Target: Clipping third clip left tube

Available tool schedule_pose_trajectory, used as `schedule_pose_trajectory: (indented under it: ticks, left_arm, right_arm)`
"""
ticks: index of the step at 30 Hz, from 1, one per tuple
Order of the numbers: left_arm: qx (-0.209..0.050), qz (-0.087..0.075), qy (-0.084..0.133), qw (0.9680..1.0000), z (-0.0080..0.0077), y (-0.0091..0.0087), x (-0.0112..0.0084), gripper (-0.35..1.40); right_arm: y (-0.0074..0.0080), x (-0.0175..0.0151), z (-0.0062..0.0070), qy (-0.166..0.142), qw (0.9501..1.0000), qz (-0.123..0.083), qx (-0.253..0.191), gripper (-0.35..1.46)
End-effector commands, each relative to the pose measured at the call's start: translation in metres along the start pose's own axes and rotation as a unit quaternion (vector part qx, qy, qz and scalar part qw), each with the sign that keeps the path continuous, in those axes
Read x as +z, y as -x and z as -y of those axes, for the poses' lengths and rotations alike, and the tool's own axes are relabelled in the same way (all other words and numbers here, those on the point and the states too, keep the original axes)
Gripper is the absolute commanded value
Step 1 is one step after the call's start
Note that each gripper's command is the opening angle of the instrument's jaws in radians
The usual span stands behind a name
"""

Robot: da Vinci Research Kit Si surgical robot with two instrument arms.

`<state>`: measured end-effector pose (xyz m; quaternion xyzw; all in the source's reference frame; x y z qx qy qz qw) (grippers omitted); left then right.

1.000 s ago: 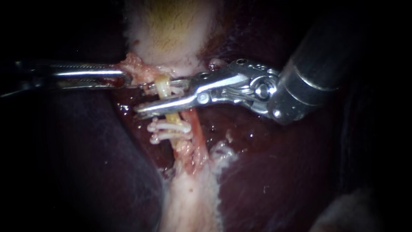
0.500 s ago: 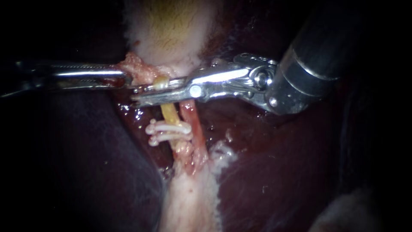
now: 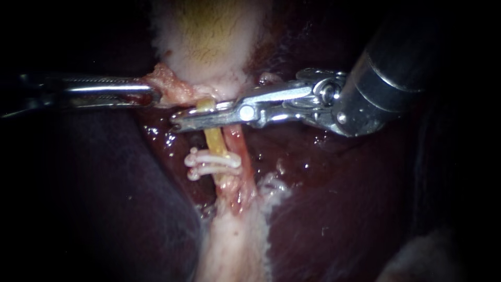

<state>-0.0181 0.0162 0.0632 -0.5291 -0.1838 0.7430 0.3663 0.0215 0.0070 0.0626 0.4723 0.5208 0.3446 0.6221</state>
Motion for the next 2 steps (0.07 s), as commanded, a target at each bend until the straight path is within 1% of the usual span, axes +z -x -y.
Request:
schedule_pose_trajectory:
  ticks: [1, 2]
  left_arm:
    - [0.0, 0.0, 0.0, 1.0, 0.0, 0.0, 0.0, -0.35]
    - [0.0, 0.0, 0.0, 1.0, 0.0, 0.0, 0.0, -0.35]
  right_arm:
    - [0.0001, 0.0, -0.0001, 0.0, 1.0, 0.0, 0.0, -0.35]
    - [0.0001, 0.0, -0.0002, -0.001, 1.0, 0.001, 0.0, -0.35]
